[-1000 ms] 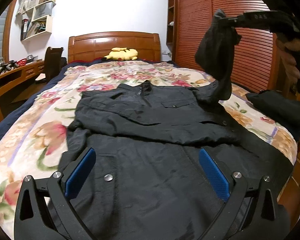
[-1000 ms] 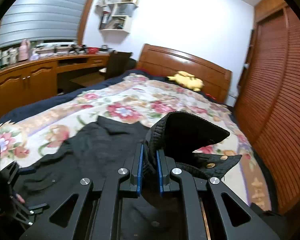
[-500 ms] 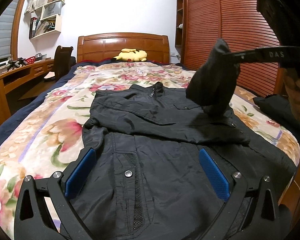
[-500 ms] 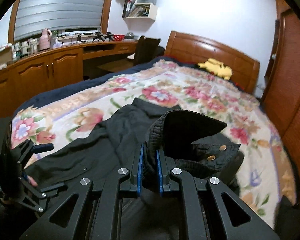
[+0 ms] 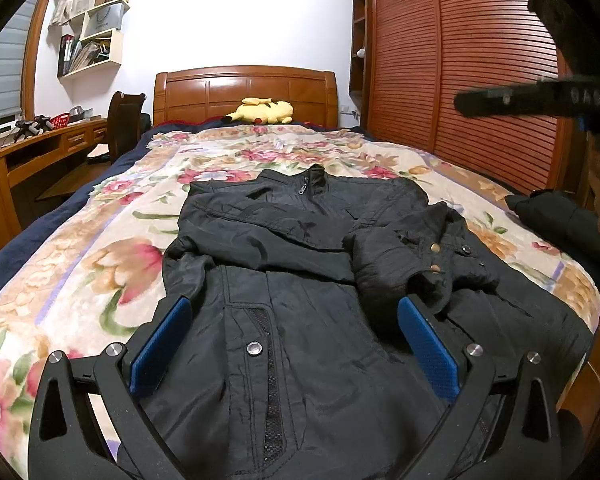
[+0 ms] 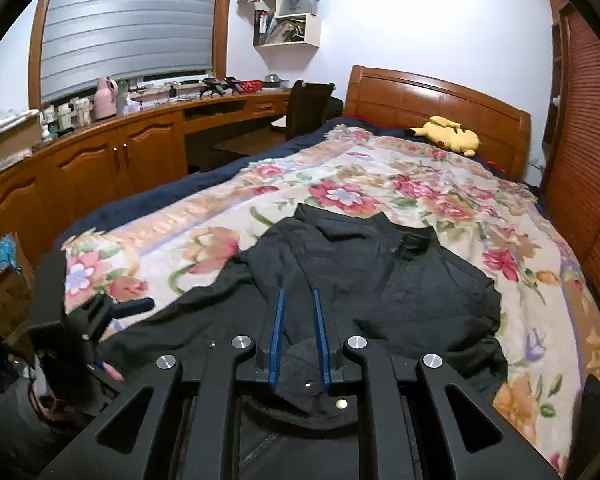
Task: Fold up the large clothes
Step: 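Lower the sleeve onto the jacket body and open the right gripper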
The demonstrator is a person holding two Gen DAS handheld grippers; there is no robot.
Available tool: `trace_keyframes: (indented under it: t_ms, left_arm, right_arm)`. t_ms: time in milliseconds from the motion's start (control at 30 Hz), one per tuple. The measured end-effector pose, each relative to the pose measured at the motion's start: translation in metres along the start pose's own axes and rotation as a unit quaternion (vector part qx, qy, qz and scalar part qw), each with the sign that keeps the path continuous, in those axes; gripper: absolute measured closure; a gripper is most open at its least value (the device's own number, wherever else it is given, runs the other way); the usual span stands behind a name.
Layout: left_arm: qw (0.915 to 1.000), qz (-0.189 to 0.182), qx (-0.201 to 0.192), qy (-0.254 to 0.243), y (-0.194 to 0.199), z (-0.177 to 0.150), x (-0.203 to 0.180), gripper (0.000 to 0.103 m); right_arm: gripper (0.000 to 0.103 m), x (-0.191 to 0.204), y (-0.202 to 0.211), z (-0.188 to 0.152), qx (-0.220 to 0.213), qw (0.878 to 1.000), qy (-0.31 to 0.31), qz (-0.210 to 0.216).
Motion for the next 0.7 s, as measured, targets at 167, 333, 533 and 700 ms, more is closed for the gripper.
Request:
trace_keyframes:
  t_ms: [167,333,533,700]
  left_arm:
    - [1.0000,0.000,-0.001,-0.001,0.001,-0.001,0.000,0.000]
    - [1.0000,0.000,-0.001,-0.001,0.001,-0.001,0.000,0.000]
    - [1.0000,0.001,-0.001,-0.002,0.000,-0.001,0.000,0.000]
    - [1.0000,0.002,0.000,-0.001,0.000,-0.002,0.000,0.000]
  right_arm:
    - [0.088,-0.011,-0.021,-0.029,0.020,0.999,-0.005,-0.035]
    - [0.083,-0.027,-0.048,-0.055,0.057,0.996,-0.029,-0.056]
    - [0.052,-0.039,-0.088,-0.080,0.104,0.990,-0.066,-0.072]
    - [0.052,-0.035,-0.117,-0.088,0.128,0.986,-0.089,-0.066]
Point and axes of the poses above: each gripper's, at about its wrist camera, not at the fingertips, and y roughly against the way its jaws point, x to its left, z to its top, the point moved 8 cm from there along -y, roughly the way its jaws point, and after that the axes turned 7 degrees about -y, right-handed, at the moved point
